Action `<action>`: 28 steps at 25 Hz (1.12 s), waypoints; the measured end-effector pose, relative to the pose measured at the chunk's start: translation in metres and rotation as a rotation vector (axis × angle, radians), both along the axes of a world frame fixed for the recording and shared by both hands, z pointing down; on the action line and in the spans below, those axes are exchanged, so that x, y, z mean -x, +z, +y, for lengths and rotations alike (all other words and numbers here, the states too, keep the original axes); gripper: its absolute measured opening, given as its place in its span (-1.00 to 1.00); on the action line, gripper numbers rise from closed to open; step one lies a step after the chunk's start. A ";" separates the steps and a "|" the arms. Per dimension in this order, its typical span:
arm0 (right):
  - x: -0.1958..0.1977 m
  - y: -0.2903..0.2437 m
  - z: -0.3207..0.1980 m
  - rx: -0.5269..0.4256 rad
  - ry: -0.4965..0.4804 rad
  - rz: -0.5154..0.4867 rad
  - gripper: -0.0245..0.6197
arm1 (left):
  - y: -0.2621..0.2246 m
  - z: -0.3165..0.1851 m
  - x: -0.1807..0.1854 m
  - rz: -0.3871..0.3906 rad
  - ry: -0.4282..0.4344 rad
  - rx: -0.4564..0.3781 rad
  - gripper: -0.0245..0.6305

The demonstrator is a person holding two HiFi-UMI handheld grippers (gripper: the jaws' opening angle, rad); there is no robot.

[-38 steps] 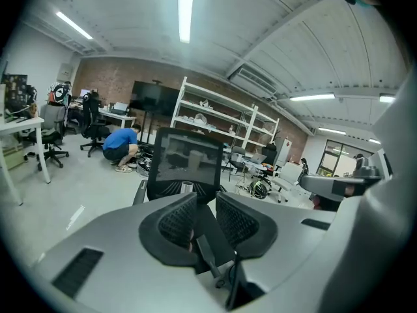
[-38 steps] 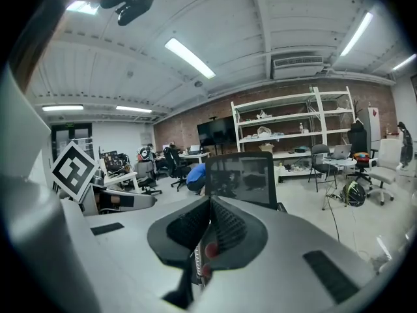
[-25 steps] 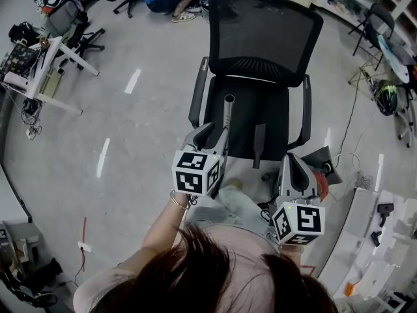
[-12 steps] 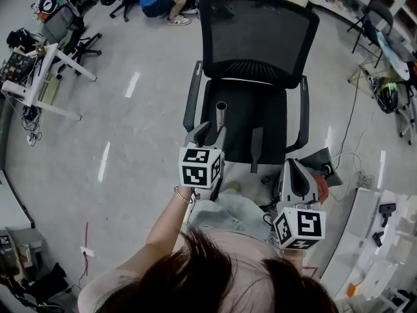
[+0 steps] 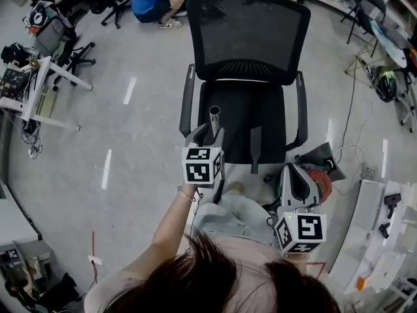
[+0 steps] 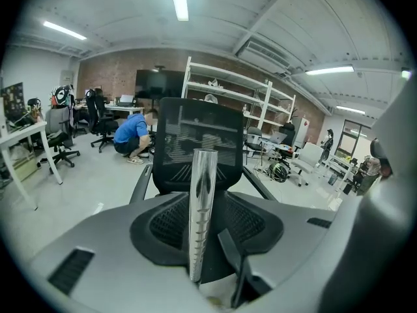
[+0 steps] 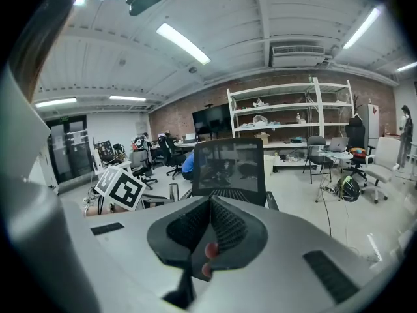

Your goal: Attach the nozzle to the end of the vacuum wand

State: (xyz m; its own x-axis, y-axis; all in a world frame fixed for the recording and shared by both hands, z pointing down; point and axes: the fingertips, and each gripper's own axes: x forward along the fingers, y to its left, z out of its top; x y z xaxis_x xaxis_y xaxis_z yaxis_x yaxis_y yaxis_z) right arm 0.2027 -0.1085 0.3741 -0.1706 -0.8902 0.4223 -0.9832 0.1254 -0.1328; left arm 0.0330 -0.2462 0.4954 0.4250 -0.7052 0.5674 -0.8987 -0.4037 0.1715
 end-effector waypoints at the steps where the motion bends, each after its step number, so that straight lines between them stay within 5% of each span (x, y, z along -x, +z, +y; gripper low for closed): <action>1: -0.001 0.001 0.001 0.002 0.001 -0.001 -0.85 | 0.002 -0.001 0.000 -0.005 -0.002 0.001 -0.45; 28: -0.026 0.029 0.006 0.073 0.023 -0.008 -0.85 | 0.052 -0.031 -0.014 -0.085 -0.034 0.036 -0.45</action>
State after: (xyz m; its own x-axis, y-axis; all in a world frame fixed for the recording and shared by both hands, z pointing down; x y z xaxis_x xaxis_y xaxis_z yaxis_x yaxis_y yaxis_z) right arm 0.2284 -0.1026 0.4033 -0.1539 -0.8608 0.4851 -0.9846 0.0922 -0.1487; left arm 0.0469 -0.2775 0.5478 0.3504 -0.6969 0.6257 -0.9238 -0.3673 0.1082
